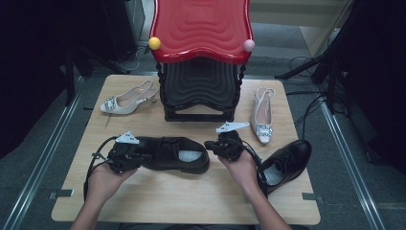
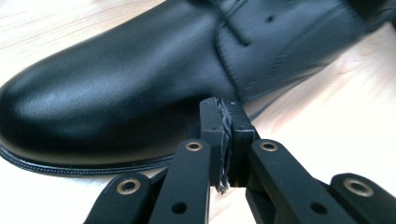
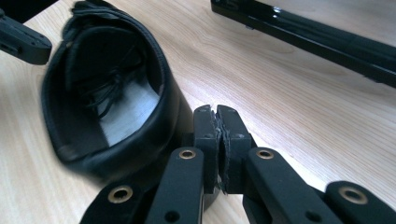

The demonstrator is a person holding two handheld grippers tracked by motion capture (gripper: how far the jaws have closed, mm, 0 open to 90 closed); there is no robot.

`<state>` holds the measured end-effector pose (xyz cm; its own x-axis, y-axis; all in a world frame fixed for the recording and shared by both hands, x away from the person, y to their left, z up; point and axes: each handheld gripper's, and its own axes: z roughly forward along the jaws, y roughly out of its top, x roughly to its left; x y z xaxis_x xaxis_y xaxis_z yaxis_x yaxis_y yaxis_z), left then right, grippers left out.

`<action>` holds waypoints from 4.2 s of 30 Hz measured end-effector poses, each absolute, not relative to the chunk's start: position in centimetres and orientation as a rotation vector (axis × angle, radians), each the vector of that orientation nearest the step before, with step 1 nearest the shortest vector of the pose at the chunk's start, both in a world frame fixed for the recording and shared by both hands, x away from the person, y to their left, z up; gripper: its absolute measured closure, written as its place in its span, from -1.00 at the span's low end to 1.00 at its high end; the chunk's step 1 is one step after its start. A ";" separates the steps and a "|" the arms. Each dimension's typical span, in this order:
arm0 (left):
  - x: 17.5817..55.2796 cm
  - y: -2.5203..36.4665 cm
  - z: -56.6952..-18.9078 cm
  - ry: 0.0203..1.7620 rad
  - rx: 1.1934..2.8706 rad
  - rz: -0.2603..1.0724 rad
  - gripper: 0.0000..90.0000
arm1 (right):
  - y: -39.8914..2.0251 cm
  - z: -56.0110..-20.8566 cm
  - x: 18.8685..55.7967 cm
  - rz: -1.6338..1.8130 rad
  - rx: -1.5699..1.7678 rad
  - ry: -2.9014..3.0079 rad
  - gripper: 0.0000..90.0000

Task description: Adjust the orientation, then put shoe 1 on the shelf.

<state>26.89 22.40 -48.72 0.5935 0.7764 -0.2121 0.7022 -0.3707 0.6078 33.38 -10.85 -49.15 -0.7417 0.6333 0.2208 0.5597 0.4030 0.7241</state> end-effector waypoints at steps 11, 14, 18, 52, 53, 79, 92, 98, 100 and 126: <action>27.4 22.3 -49.7 1.161 2.144 0.150 0.93 | -10.7 -49.4 32.2 1.252 1.064 2.608 1.00; 27.4 22.2 -49.8 1.160 2.147 0.144 0.93 | -10.8 -49.3 31.7 1.244 1.057 2.623 1.00; 27.6 22.2 -50.0 1.159 2.141 0.142 0.93 | -10.9 -49.4 31.1 1.260 1.064 2.629 1.00; 30.5 21.9 -50.5 1.135 2.117 0.070 0.94 | -9.6 -49.7 25.8 1.310 1.025 2.752 1.00; 30.6 21.9 -50.5 1.137 2.115 0.065 0.94 | -9.5 -49.7 25.7 1.309 1.020 2.755 1.00; 32.8 21.4 -51.1 1.124 2.067 0.095 0.92 | -7.1 -50.1 24.8 1.314 0.949 2.819 1.00; 33.1 22.9 -49.8 1.124 2.138 0.004 0.29 | -12.3 -48.6 26.3 1.282 1.096 2.685 0.95; 32.6 23.0 -49.0 1.120 2.120 -0.024 0.05 | -16.3 -46.7 26.5 1.292 1.179 2.569 0.98; 32.4 23.1 -48.9 1.119 2.114 -0.020 0.02 | -17.4 -46.2 26.4 1.282 1.194 2.539 1.00; 32.2 22.7 -49.0 1.104 2.129 0.000 -0.06 | -26.2 -45.7 23.7 1.170 1.393 2.420 1.00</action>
<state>32.15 22.74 -49.02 0.6323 0.7093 -0.3117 0.7095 -0.3685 0.6007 23.70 -26.22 -45.69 -0.5714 0.7772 0.2636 0.6894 0.2803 0.6679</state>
